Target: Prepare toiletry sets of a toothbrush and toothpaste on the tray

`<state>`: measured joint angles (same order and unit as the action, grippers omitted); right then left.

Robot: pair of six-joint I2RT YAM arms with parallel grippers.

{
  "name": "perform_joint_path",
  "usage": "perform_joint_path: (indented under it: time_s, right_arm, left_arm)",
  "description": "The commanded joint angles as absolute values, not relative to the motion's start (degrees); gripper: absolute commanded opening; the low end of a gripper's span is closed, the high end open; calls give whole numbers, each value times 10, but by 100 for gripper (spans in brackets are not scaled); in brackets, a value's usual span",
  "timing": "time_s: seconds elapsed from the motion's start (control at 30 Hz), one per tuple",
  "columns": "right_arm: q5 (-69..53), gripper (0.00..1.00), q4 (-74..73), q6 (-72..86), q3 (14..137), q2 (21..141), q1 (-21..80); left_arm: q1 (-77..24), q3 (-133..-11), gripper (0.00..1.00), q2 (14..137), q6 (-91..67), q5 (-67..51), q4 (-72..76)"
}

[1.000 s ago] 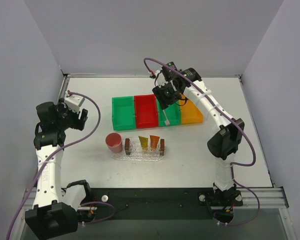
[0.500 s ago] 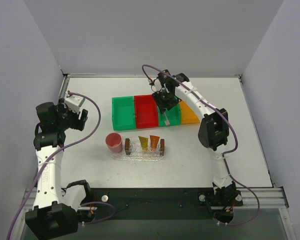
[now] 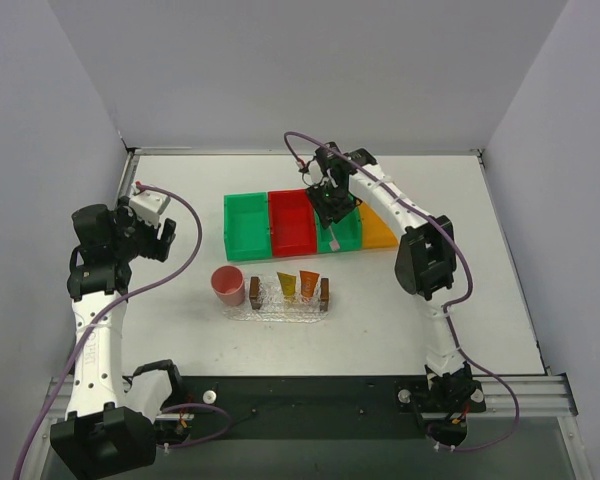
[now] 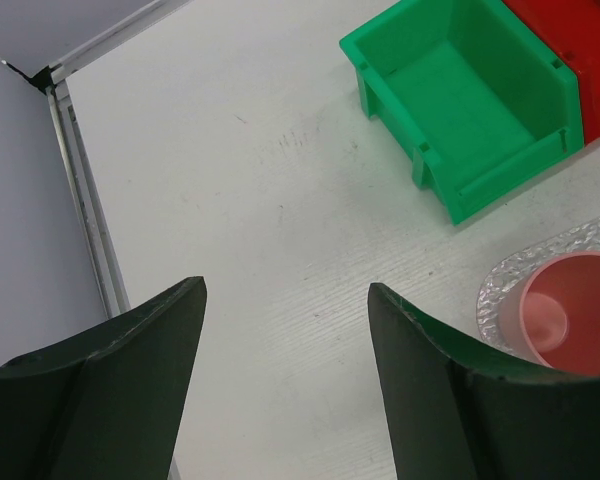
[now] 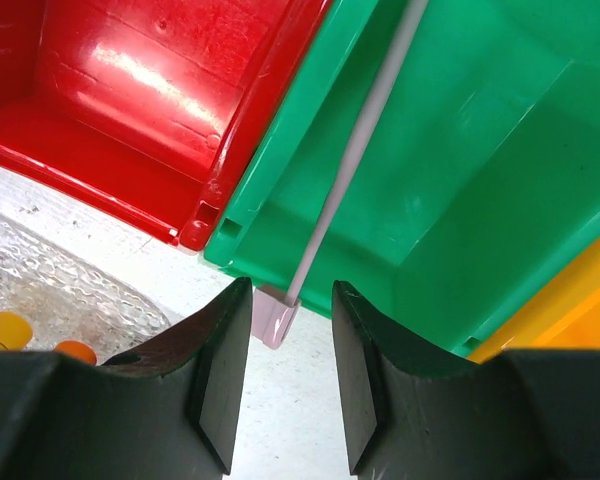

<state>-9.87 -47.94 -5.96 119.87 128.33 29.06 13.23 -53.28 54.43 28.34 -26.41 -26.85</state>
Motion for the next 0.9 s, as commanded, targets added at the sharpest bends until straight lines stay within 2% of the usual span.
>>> perform_joint_path:
  time_s: [0.0,0.87]
  right_arm:
    - [-90,33,-489,-59,1189,1299,287]
    - [-85,29,-483,-61,1168,1326,280]
  left_arm:
    - [135,-532,76,539,290,-279,-261]
    - [135,-516,76,535,294,-277,-254]
